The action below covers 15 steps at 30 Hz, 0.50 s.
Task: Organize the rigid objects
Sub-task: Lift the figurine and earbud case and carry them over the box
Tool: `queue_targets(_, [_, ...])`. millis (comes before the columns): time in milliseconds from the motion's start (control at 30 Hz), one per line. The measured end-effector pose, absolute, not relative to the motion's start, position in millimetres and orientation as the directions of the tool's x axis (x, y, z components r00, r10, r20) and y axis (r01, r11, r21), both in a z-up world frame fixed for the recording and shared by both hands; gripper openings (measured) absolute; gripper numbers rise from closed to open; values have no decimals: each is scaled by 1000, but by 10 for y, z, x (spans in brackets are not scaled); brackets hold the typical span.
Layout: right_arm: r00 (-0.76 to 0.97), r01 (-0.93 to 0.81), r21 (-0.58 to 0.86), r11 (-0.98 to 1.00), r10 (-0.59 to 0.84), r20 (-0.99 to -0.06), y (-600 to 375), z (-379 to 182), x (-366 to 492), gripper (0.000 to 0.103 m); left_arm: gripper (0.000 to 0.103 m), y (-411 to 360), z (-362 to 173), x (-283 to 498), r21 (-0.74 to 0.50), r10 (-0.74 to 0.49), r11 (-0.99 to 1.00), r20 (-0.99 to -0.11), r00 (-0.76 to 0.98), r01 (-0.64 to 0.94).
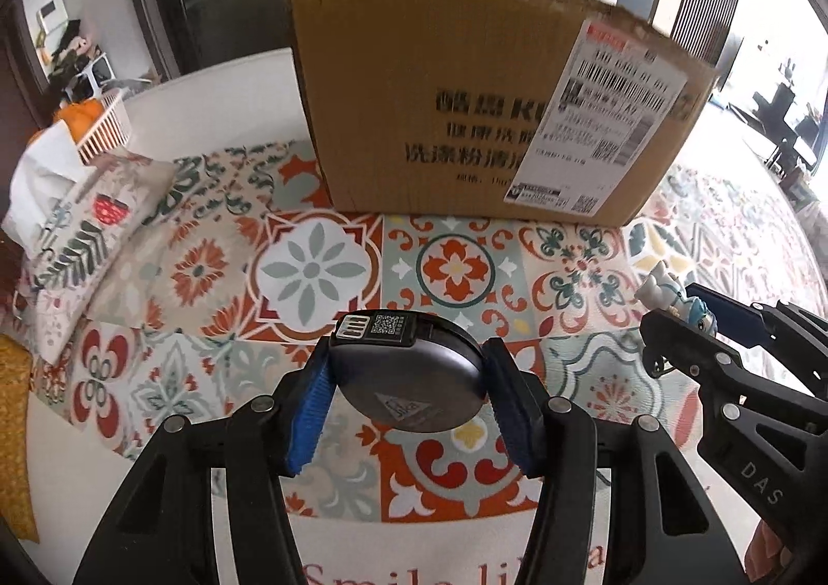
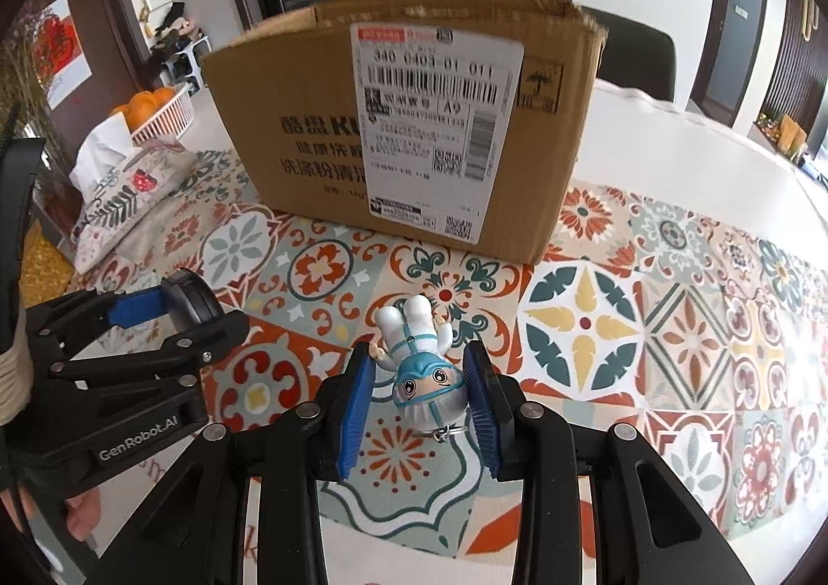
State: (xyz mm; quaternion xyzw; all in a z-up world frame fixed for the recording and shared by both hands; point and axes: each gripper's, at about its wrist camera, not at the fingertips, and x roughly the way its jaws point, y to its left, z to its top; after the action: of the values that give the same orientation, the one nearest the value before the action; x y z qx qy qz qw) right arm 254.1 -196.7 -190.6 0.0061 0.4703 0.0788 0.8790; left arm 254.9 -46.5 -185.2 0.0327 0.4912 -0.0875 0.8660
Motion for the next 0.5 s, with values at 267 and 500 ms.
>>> queue_targets(267, [593, -140, 65, 988, 136, -794, -1913, -1556, 2422, 28, 56, -386, -1473, 2430, -38, -137, 982, -822, 553, 187])
queue_targets(500, [634, -143, 66, 987, 143, -760, -1872, -1323, 2357, 28, 56, -324, -1177, 2359, -28, -139, 981, -787, 601, 191])
